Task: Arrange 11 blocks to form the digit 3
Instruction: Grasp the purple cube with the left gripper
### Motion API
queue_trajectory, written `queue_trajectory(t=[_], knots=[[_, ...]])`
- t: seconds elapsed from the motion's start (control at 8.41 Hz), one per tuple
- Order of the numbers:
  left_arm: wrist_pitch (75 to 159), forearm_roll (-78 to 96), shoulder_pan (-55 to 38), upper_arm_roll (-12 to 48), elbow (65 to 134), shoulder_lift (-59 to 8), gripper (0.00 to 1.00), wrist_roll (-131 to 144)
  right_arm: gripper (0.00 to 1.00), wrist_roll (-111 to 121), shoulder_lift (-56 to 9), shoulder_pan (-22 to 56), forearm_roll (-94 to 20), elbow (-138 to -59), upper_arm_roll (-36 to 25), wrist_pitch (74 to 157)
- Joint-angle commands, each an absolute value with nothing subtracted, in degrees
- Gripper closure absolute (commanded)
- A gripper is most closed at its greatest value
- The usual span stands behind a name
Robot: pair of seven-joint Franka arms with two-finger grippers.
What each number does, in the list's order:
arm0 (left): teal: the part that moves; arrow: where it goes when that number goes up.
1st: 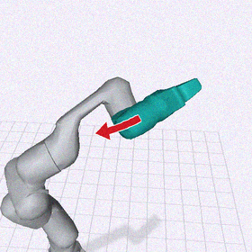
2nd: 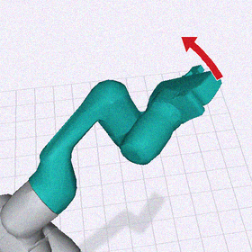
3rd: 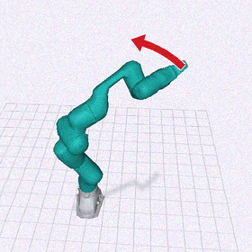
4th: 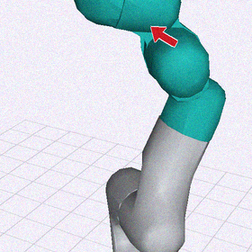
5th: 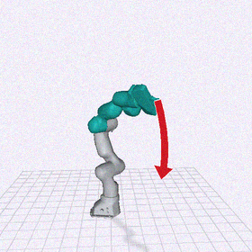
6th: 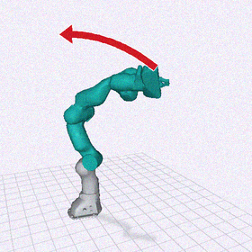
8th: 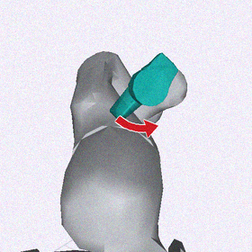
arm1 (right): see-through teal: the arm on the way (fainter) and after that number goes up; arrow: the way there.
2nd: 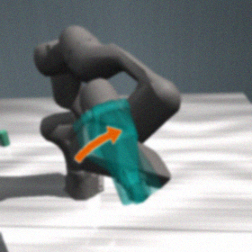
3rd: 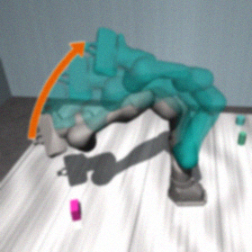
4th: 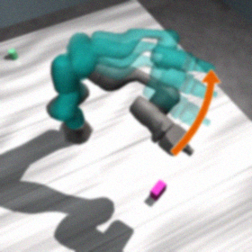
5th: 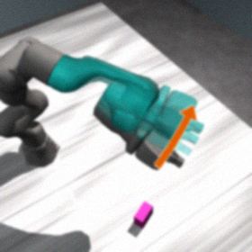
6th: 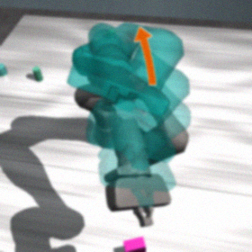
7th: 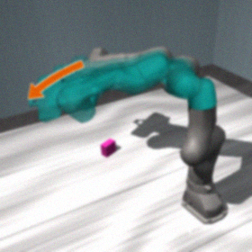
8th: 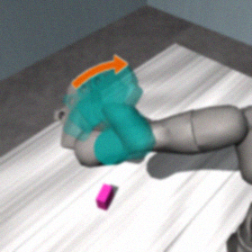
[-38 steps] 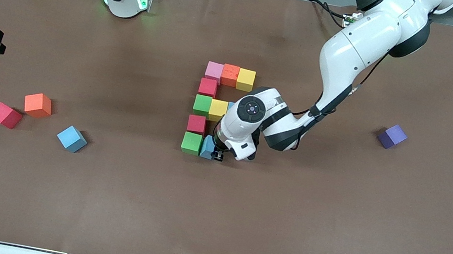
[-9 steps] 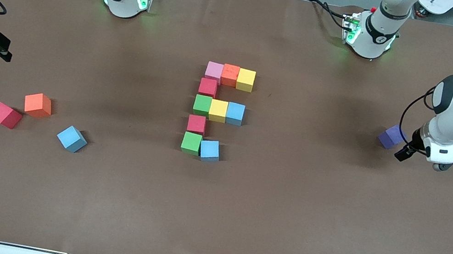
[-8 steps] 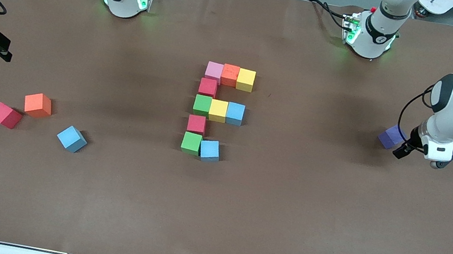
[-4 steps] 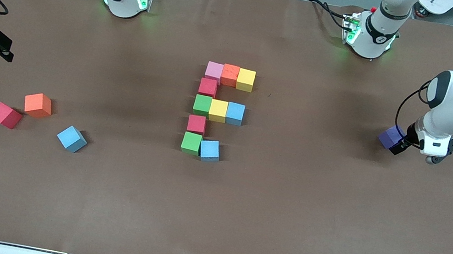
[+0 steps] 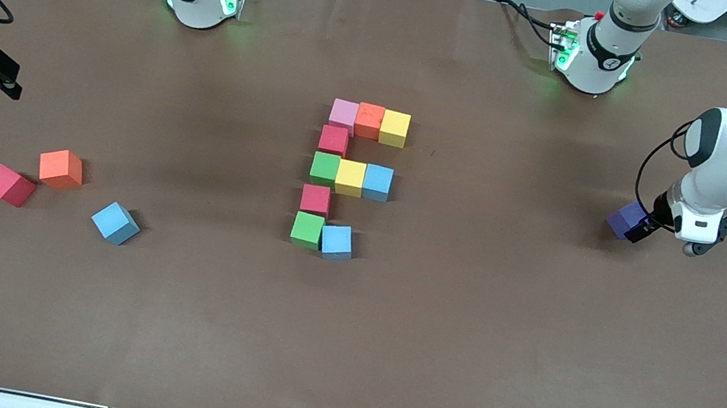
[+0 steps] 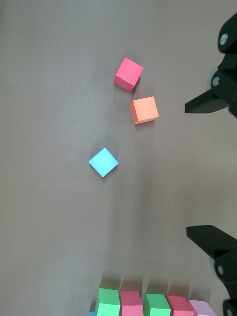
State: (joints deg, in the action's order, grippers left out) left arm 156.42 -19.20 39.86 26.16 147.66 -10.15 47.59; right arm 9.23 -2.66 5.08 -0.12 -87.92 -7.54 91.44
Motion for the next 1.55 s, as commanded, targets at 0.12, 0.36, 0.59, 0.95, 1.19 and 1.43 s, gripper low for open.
queue_trajectory(t=[0.12, 0.36, 0.59, 0.95, 1.19, 1.43], knots=[[158.91, -19.95, 41.04, 26.81, 149.24, -10.19, 0.14, 47.2, 0.0, 8.88, -2.81, 5.27, -0.44, -87.36, -7.65, 91.05], [158.99, -19.95, 41.04, 26.81, 149.24, -10.55, 0.42, 47.2, 0.0, 8.88, -2.81, 5.19, -0.44, -87.45, -7.65, 90.97], [158.82, -19.86, 40.87, 26.98, 148.28, -10.37, 0.64, 48.07, 0.0, 8.88, -2.81, 5.19, -0.44, -87.45, -7.65, 90.97], [149.73, -18.64, 40.69, 31.79, 138.73, -11.16, 0.66, 52.8, 0.0, 8.88, -2.81, 5.19, -0.44, -87.45, -7.65, 90.97], [140.85, -14.96, 40.17, 39.08, 128.37, -15.01, 0.66, 61.47, 0.0, 8.88, -2.81, 5.27, -0.35, -87.45, -7.65, 90.97], [133.1, -14.85, 33.71, 42.09, 115.82, -22.37, 0.66, 76.03, 0.0, 8.88, -2.81, 5.19, -0.35, -87.45, -7.65, 90.97]])
